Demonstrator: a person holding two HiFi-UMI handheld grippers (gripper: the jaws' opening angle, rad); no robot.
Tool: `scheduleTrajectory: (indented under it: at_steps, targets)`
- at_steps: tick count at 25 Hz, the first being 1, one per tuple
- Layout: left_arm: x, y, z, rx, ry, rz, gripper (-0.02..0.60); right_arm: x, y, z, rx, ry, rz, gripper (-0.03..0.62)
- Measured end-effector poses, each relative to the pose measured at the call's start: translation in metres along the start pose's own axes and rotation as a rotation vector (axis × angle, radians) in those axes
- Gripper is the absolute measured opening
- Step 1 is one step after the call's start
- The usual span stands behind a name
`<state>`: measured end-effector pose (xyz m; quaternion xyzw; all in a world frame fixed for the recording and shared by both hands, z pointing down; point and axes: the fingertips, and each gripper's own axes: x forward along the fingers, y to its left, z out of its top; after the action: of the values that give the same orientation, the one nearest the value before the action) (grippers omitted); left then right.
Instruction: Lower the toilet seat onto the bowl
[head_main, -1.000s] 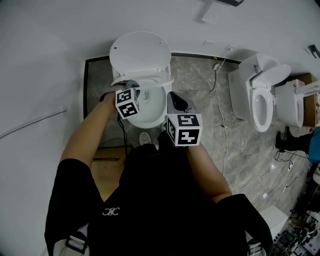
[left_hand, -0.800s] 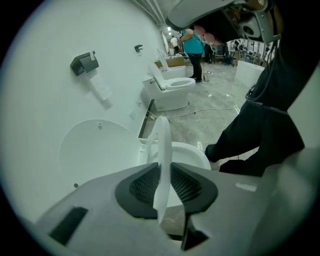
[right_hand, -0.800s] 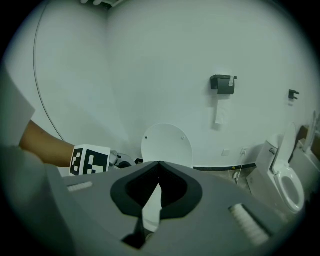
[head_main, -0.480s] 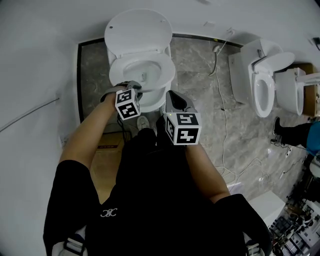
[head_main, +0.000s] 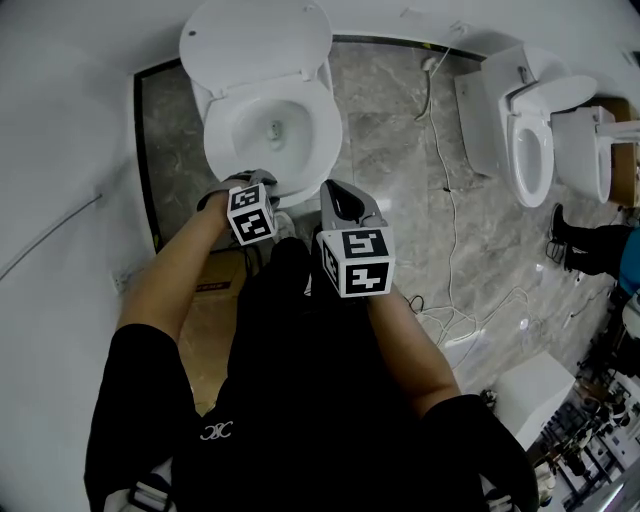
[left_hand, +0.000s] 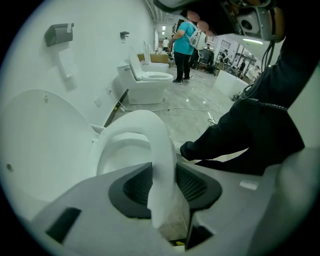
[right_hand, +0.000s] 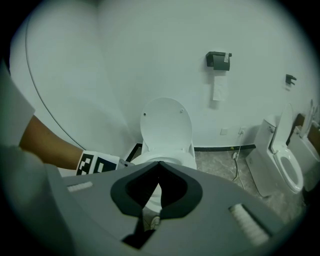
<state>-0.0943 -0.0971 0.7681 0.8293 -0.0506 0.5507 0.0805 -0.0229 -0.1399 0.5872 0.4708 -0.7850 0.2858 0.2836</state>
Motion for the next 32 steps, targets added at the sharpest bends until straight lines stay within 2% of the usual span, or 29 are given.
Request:
scheduleTrajectory:
  at_steps: [9,17,20,22,32]
  targets:
    - [0.067,-0.028,-0.025,-0.04,0.017,-0.04,0.172,0.024,-0.004,-0.037,0.003,0.08,0.044,0.009]
    - [0.123,-0.039,-0.049,-0.069,-0.007,-0.058,0.187,0.069,-0.016,-0.066,-0.03,0.13,0.062,0.009]
    - [0.144,-0.04,-0.055,-0.117,-0.025,-0.065,0.19,0.088,-0.02,-0.076,-0.031,0.151,0.067,0.009]
    - [0.157,-0.038,-0.06,-0.14,-0.028,-0.061,0.193,0.1,-0.02,-0.082,-0.029,0.158,0.075,0.009]
    - [0.21,-0.038,-0.083,-0.146,-0.012,-0.026,0.198,0.145,-0.017,-0.106,-0.033,0.16,0.102,0.009]
